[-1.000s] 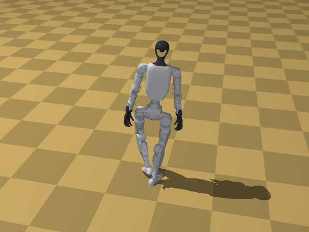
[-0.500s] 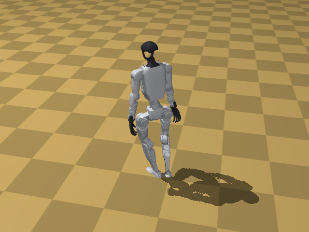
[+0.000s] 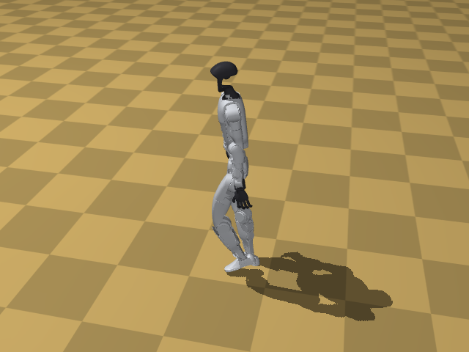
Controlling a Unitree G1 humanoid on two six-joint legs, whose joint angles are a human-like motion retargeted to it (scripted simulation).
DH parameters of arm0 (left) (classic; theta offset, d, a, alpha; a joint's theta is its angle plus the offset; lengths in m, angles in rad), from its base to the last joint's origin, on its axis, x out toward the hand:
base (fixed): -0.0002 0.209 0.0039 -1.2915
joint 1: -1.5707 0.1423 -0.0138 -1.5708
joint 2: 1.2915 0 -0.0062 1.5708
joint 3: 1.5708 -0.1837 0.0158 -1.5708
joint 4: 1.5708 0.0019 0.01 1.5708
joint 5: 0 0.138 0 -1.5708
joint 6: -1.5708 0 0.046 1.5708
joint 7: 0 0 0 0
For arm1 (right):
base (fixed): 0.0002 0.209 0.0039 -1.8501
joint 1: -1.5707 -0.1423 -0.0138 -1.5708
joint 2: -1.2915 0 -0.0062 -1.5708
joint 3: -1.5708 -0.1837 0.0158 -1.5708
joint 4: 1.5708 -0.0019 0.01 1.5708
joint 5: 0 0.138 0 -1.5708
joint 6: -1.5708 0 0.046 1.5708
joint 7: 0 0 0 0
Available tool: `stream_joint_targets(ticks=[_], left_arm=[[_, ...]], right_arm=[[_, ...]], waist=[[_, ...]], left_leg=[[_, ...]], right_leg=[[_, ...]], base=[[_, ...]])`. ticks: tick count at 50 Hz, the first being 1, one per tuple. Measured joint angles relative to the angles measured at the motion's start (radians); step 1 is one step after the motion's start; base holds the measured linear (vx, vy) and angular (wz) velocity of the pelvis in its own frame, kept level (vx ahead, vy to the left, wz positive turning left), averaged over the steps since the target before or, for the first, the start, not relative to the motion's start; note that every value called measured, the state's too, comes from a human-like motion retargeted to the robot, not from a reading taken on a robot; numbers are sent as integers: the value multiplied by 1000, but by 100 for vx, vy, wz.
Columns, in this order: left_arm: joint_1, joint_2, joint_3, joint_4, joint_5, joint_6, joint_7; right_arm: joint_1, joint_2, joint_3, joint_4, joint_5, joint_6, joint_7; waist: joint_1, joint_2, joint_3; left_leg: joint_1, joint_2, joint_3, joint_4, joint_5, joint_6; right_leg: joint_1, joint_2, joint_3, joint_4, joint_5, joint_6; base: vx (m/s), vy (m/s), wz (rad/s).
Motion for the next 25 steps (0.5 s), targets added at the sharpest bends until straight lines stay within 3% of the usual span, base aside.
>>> stream_joint_targets(ticks=[3,6,7,8,10,12,13,15,20,22,25], left_arm=[[23,15,8,72,32,42,-16],[51,28,9,113,81,77,-36],[63,30,12,118,101,85,-46],[76,28,15,117,121,89,-59],[102,24,10,105,150,88,-94],[125,11,33,89,164,87,-134],[133,3,48,79,170,90,-151],[156,-9,51,56,183,88,-178],[112,9,-3,34,178,62,-145],[81,8,-17,19,149,63,-93],[57,-1,-34,-25,102,21,-57]], right_arm=[[-18,1,3,-29,12,-10,-22],[-27,-1,10,-65,6,-14,-17],[-28,-2,10,-79,0,-16,-10],[-28,-4,9,-93,-8,-18,-1],[-27,-12,6,-122,-26,-20,25],[-28,-12,20,-144,-64,-21,46],[-27,-11,36,-151,-75,-20,42],[-6,-6,70,-156,-65,-16,4],[16,3,64,-135,-64,-32,-70],[28,10,52,-120,-69,-26,-77],[51,8,59,-73,-55,-28,-65]], waist=[[16,3,-3],[30,37,-10],[41,48,-8],[53,47,-2],[52,38,-4],[99,88,-23],[91,109,-39],[38,145,-36],[20,164,-55],[-6,153,-43],[-52,149,-40]], left_leg=[[-1,6,136,-85,-56,0],[28,-37,208,-271,21,-98],[42,-44,236,-328,71,-105],[60,-47,270,-364,126,-26],[173,-30,360,-426,31,0],[44,-64,63,-420,113,0],[33,-13,78,-411,105,-2],[123,2,54,-434,87,0],[156,-11,-91,-476,95,-2],[162,-34,-170,-470,102,-8],[180,-51,-272,-473,101,-21]], right_leg=[[52,40,-102,-23,-12,21],[92,92,-196,-14,-18,62],[109,106,-226,-7,-18,80],[132,106,-249,3,-16,104],[171,96,-304,42,8,177],[107,112,-238,145,152,201],[57,105,-213,227,227,201],[37,63,-148,420,302,197],[-152,28,94,677,177,184],[-205,17,187,649,136,142],[-236,25,314,488,84,17]], base=[[14,-25,172],[16,-17,155],[24,-28,96],[36,-38,95],[38,-38,77],[1,1,-13],[12,15,57],[37,6,157],[18,-16,149],[8,-27,209],[10,-27,221]])
